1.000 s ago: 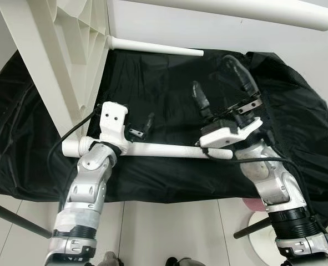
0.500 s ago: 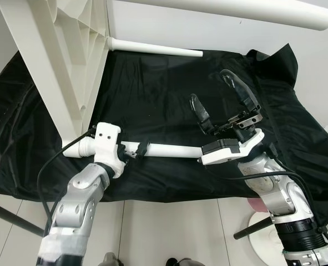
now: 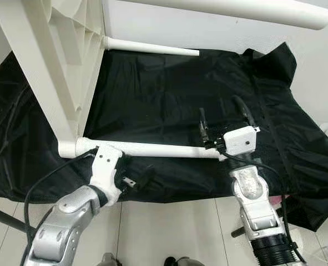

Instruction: Building children table

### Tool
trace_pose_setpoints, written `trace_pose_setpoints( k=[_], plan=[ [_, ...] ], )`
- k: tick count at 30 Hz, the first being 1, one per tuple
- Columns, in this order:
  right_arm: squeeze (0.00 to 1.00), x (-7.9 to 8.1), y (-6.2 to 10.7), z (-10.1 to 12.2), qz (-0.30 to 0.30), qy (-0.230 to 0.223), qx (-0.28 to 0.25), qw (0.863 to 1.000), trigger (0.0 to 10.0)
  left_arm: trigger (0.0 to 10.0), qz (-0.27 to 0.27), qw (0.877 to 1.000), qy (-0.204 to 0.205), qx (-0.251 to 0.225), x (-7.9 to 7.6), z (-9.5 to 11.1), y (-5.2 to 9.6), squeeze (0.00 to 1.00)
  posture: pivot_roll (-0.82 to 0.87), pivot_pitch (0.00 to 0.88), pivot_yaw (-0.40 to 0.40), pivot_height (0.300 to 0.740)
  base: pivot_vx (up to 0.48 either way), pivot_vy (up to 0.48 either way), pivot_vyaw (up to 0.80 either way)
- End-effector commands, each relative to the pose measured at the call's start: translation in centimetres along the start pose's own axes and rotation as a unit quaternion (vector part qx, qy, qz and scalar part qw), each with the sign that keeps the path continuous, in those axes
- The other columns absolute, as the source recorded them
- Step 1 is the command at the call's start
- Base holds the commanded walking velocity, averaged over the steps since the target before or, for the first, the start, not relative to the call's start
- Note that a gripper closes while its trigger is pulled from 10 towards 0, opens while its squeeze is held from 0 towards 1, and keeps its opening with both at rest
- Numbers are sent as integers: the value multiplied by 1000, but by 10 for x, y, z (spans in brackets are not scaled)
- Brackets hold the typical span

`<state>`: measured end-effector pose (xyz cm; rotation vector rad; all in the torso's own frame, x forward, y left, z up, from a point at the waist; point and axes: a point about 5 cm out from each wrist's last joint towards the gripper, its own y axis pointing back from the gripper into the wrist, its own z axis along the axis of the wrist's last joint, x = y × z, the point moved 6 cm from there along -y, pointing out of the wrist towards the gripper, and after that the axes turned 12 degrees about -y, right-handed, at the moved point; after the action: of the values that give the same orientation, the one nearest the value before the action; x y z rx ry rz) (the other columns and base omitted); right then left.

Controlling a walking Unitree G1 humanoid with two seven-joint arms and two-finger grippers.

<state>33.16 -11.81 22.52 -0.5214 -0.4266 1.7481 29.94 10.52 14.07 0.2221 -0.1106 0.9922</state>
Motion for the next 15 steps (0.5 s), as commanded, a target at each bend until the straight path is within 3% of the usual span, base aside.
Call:
trace_pose_setpoints(
  k=[1,2,5,10,11,15],
  plan=[
    [0,-3,4,-8,-8,-12,17,1000,10000,10000,44,999,8,5,14,-2,0,584,64,139,-50,740,0,0,0],
    [0,-4,5,-8,-8,-7,18,1000,10000,10000,51,998,26,-2,17,0,1,1000,65,139,-48,740,0,0,0],
    [0,-7,8,-11,-11,-5,24,1000,10000,10000,28,999,18,-27,11,10,8,1000,66,140,-45,740,0,0,0],
    [0,-8,10,-13,-12,-12,29,999,10000,10000,10,1000,6,-29,6,13,12,1000,66,140,-44,740,0,0,0],
    [0,-9,12,-15,-17,-15,35,999,10000,10000,-8,999,32,-17,-3,9,13,0,68,141,-42,740,0,0,0],
    [0,-8,14,-16,-17,-18,39,999,10000,10000,-43,996,75,8,-19,2,14,0,66,142,-40,740,0,0,0]
  ],
)
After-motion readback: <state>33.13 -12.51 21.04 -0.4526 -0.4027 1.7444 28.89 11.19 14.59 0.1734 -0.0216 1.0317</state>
